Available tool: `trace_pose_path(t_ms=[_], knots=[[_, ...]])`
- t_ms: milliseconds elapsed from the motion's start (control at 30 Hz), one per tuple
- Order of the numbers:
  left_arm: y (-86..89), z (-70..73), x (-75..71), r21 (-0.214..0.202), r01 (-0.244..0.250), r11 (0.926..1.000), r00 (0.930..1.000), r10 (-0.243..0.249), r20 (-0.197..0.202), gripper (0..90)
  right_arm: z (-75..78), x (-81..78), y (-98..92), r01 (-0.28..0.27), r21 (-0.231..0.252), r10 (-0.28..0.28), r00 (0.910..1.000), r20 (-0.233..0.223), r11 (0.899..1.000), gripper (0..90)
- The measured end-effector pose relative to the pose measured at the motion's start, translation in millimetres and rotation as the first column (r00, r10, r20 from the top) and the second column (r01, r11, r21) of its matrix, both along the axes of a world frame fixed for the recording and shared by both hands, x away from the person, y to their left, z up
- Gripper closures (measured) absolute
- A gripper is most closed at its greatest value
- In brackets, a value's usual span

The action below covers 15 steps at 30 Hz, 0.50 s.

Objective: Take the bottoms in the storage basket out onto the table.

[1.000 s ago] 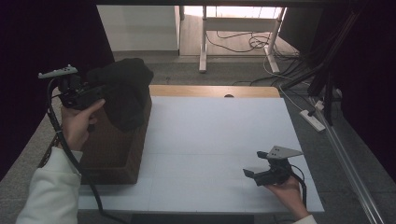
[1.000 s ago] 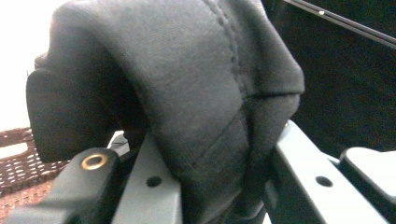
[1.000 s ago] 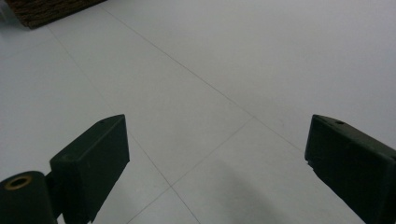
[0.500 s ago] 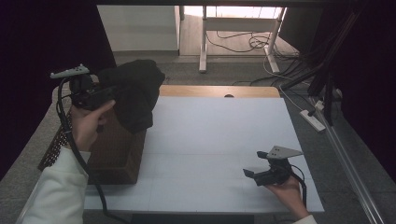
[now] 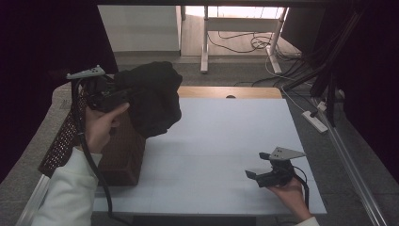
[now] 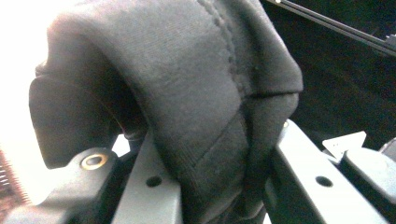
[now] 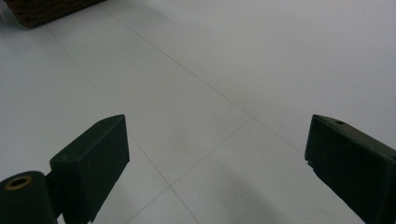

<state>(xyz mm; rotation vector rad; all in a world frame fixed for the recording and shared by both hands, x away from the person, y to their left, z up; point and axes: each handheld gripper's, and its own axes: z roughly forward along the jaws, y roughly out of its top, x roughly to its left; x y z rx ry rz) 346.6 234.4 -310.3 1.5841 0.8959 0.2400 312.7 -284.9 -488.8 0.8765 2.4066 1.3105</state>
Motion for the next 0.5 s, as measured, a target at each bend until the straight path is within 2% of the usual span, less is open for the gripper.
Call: trace_pose_path(t_ms=[500], knots=[[-27.9,-16.2,6.4,0.009,0.055,0.9985,0.9981,-0.055,-0.03,78.0,0.1,0.1,-0.7,-0.001,0.003,0.001,1.0,0.0,1.0,6.4]])
